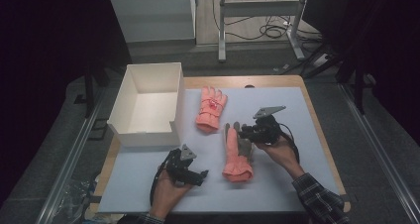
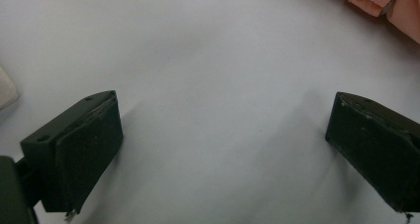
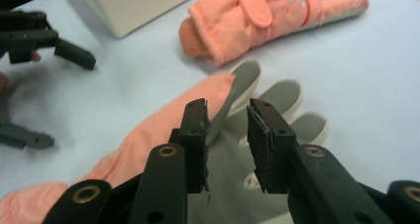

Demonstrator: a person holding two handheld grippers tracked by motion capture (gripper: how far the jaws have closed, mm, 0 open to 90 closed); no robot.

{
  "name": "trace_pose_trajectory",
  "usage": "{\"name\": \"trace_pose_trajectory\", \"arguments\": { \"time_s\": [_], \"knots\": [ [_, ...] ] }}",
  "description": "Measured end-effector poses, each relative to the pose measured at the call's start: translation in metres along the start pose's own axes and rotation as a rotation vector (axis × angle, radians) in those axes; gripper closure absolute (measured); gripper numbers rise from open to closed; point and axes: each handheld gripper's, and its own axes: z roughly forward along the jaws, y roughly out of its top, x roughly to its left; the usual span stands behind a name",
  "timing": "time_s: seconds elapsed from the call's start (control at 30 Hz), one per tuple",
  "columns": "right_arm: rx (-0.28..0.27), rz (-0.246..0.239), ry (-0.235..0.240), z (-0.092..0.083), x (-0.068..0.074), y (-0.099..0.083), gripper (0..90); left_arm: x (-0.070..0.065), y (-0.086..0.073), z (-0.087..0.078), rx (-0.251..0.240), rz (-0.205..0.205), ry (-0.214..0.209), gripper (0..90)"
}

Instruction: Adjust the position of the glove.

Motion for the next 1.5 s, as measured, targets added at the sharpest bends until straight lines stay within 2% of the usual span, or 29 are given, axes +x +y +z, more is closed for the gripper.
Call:
{"name": "trace_pose_trajectory", "arguments": {
  "time_s": [0.27,0.3,0.47,0.57,0.83,1.07,1.5],
  "knots": [
    [-0.016,0.006,-0.015,0.005,-0.008,0.025,61.8,0.0,0.0,0.0,-0.001,0.0,0.0,1.2],
    [-0.014,0.011,-0.015,0.009,-0.011,0.033,59.7,0.0,0.0,0.0,-0.001,0.0,-0.001,1.2],
    [-0.005,0.018,-0.011,0.023,-0.016,0.046,55.1,0.0,0.0,0.0,-0.001,0.001,0.0,1.2],
    [0.007,0.02,-0.009,0.033,-0.018,0.052,54.7,0.0,0.0,0.0,-0.001,0.001,0.0,1.2],
    [0.037,-0.03,-0.023,0.06,-0.024,0.067,55.0,0.0,0.0,0.0,0.001,0.0,0.0,1.2],
    [0.032,-0.013,-0.022,0.074,-0.03,0.079,55.1,0.0,0.0,0.0,0.001,0.0,0.0,1.2],
    [0.049,-0.002,-0.053,0.114,-0.046,0.096,54.7,0.0,0.0,0.0,-0.001,-0.002,-0.001,1.2]
  ]
}}
